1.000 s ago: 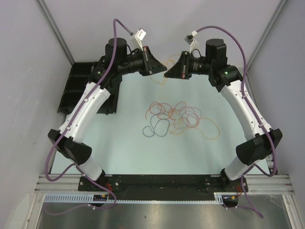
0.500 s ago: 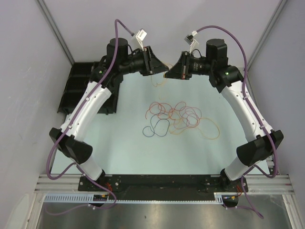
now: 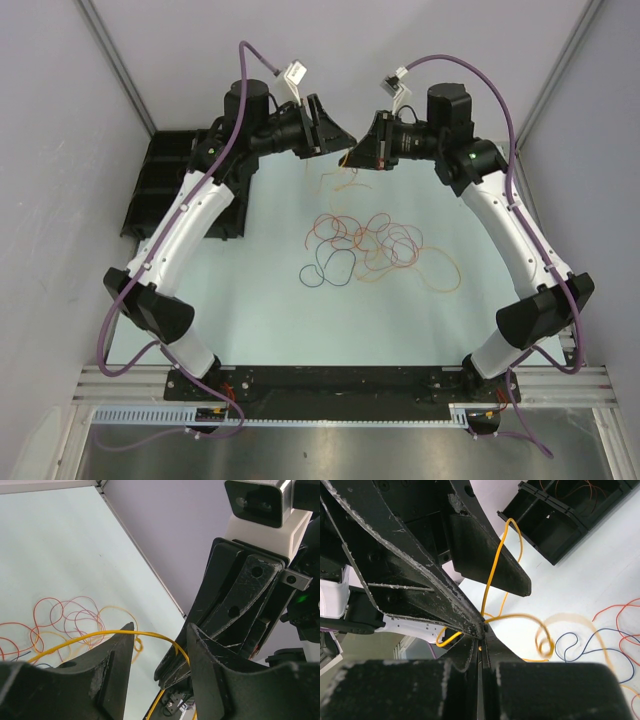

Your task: Untangle the cables

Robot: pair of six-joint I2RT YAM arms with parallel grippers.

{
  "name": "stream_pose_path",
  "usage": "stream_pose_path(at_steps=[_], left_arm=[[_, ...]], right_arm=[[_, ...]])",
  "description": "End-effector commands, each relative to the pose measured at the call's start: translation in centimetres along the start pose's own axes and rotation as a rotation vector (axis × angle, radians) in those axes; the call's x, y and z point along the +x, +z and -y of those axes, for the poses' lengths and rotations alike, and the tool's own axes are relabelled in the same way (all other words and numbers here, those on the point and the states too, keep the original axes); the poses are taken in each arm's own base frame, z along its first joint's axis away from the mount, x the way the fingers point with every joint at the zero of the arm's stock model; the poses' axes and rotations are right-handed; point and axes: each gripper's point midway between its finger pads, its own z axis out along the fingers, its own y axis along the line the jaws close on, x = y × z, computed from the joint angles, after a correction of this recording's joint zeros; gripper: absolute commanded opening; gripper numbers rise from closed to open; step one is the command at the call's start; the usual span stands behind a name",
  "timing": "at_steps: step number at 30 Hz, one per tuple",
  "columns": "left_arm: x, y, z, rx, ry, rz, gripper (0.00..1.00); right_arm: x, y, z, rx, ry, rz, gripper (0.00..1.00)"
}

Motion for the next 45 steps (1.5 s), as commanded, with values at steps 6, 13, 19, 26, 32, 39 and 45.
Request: stream_pose_path(at_steps=[6,13,19,26,32,39,45], left_arm=[[-0.3,-0.1,0.3,-0.026,-0.045,0.028,0.43],[0.1,0.0,0.0,-0.037,-0.044,0.019,0.15],[0.0,-0.3,-0.3,-0.059,-0.036,0.021,0.00],[-0.6,-0.6,-0.6,-0.080,-0.051,0.004,0.00],[-3.5,-2.5,-2.7,-0.119,-0.133,0.076,0.00],[-6.7,-5.6,-7.3,-0.240,-0.172,0.164,0.00],[-12.0,-10.0,-8.9,-0.289,-0.161,0.314,0.01]], right_arm=[[-1.0,-0.9,-2.8,-0.038,-0.092,0.038,0.00],[-1.0,-0.8,-2.8,-0.034,-0.095,0.039,0.00],[-0.9,-0.7,-2.1,-0.008,-0.077,0.036,0.02],[-0.7,-0.8,-0.4,0.068,-0.049,0.038,0.39],[0.2,-1.2,1.5,0.137,0.002,0.025,0.60],[1.0,-1.8,2.2,0.157,0.037,0.019,0.63],[1.9,-1.9,2.8,0.169,0.068,0.008,0.64]])
